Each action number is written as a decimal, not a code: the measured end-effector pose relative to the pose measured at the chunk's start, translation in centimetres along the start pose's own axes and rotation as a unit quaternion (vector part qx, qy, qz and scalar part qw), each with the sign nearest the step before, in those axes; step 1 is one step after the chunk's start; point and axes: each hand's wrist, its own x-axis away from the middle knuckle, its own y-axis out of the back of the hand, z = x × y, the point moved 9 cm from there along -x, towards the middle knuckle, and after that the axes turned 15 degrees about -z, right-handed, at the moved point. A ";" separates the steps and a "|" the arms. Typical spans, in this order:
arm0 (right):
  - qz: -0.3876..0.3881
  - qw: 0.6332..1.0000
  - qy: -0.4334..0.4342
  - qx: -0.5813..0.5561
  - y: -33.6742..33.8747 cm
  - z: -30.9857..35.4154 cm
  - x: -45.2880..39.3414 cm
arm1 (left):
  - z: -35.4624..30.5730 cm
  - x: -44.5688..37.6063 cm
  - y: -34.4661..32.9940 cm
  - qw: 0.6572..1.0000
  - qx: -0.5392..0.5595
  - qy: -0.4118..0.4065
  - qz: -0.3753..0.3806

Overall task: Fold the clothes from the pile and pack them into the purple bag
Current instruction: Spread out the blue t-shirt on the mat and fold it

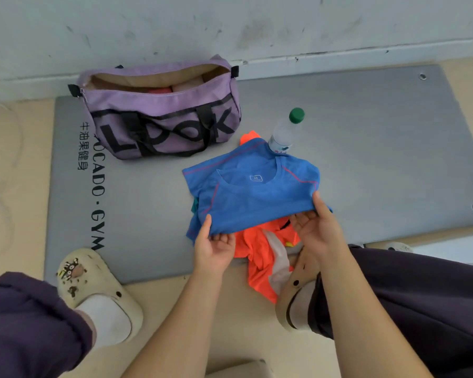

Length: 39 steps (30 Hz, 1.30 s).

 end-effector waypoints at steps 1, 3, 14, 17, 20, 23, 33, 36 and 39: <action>0.015 1.000 0.012 0.001 -1.3 0.7 0.3 | -1.6 0.4 -0.5 1.000 0.010 -0.010 0.005; 0.049 0.998 0.044 0.022 -4.3 2.3 1.4 | -5.4 1.5 -1.7 0.998 0.018 -0.049 0.019; 0.157 0.970 0.153 0.105 -20.0 6.1 10.6 | -25.4 13.5 -5.0 0.936 -0.040 -0.341 0.079; 0.166 0.963 0.170 0.130 -23.3 5.6 12.5 | -29.4 15.8 -4.3 0.917 -0.058 -0.390 0.066; 0.134 0.955 0.165 0.208 -26.8 3.7 12.4 | -33.0 16.0 -3.8 0.909 -0.105 -0.403 -0.019; 0.158 0.928 0.139 0.308 -30.8 0.9 12.9 | -35.8 16.6 -4.9 0.904 -0.161 -0.396 -0.035; 0.178 0.924 0.186 0.284 -29.5 -0.5 13.8 | -38.2 18.2 -0.6 0.885 -0.092 -0.455 0.027; 0.141 0.942 0.163 0.257 -24.0 -3.9 10.9 | -33.7 11.0 4.5 0.916 -0.077 -0.388 -0.063; 0.082 0.933 0.133 0.323 -17.9 -8.7 6.3 | -27.8 3.5 9.0 0.933 -0.146 -0.300 -0.133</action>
